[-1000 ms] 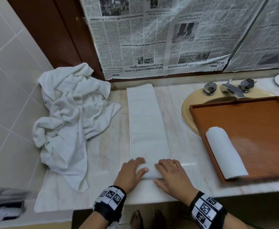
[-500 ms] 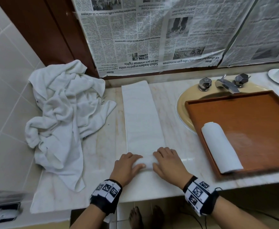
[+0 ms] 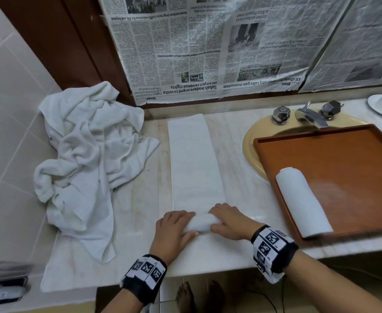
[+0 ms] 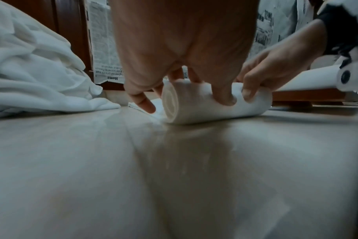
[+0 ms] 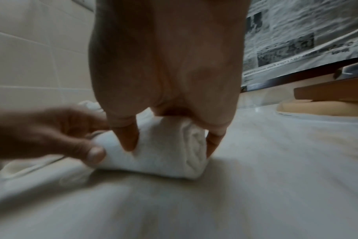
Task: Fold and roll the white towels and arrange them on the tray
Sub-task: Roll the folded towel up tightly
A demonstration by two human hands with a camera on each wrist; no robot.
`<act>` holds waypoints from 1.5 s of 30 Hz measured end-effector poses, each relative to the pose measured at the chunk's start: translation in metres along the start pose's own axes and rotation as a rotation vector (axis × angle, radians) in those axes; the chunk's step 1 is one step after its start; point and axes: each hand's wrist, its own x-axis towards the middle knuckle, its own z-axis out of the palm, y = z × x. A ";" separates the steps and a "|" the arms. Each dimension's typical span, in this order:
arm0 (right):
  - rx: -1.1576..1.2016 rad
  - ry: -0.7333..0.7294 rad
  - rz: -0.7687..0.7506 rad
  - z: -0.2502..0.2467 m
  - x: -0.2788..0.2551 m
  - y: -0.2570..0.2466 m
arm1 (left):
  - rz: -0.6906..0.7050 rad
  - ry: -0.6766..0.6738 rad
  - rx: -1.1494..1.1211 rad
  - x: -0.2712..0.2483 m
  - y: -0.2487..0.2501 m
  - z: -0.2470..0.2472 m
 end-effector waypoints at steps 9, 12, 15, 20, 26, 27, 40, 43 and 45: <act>-0.343 0.376 -0.108 0.042 -0.013 -0.007 | -0.139 -0.250 -0.201 0.017 -0.001 -0.012; -0.304 0.320 -0.077 0.039 -0.006 -0.004 | -0.140 -0.215 -0.168 0.014 0.001 -0.017; -0.200 0.191 -0.079 0.026 -0.004 -0.006 | -0.073 -0.123 -0.053 0.010 0.001 -0.017; 0.010 0.068 -0.010 0.011 -0.006 -0.009 | -0.138 -0.183 -0.124 0.006 -0.001 -0.014; -0.301 0.288 -0.093 0.044 -0.026 -0.013 | -0.193 -0.341 -0.132 0.012 0.002 -0.018; -0.303 0.295 -0.105 0.049 -0.027 -0.013 | -0.193 -0.352 -0.126 0.012 0.004 -0.018; 0.043 0.018 -0.008 0.017 -0.006 -0.003 | -0.280 -0.148 0.117 -0.003 0.029 -0.021; 0.179 0.045 0.001 0.013 -0.003 -0.001 | -0.269 -0.207 0.087 -0.003 0.030 -0.024; 0.277 0.053 0.010 0.012 -0.003 0.005 | -0.235 -0.243 0.130 -0.003 0.029 -0.027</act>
